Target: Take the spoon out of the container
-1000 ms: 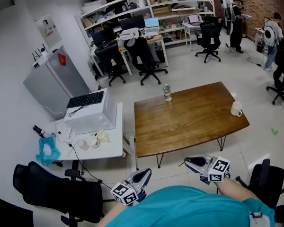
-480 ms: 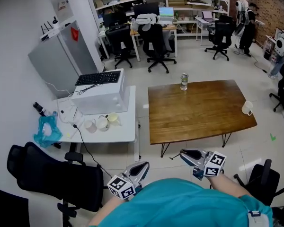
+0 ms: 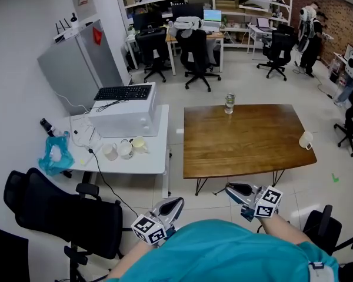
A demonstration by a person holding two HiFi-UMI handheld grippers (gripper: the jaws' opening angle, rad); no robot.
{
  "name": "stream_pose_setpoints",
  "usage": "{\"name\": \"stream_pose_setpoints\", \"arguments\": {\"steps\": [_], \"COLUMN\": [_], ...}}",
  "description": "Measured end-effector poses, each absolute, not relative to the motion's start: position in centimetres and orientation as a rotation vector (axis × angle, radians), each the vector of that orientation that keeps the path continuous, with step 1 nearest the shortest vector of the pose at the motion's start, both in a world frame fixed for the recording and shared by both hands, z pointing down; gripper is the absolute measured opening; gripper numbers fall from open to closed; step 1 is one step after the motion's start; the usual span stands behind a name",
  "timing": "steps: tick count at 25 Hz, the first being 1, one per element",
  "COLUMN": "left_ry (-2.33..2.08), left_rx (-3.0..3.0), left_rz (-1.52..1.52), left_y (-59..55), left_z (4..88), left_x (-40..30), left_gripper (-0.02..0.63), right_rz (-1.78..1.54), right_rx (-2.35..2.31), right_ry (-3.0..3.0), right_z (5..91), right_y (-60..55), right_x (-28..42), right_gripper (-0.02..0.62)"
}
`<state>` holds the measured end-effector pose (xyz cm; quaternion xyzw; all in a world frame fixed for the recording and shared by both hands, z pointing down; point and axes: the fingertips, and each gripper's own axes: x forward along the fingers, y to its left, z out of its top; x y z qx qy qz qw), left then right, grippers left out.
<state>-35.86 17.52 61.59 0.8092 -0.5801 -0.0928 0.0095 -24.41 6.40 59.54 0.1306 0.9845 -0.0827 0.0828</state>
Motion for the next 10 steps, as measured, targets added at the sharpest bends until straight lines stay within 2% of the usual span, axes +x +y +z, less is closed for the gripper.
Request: {"name": "stream_pose_setpoints", "arguments": {"steps": [10], "left_ry": [-1.814], "left_rx": [2.522], "left_rz": [-0.297], "left_y": [16.62], "left_z": [61.29], "left_x": [-35.59], "left_gripper": [0.003], "right_rz": [-0.229], "right_rx": [0.385], "right_ry": [2.958], "right_z": [59.39], "right_y": [5.3], "right_x": [-24.01], "right_gripper": [0.045]}}
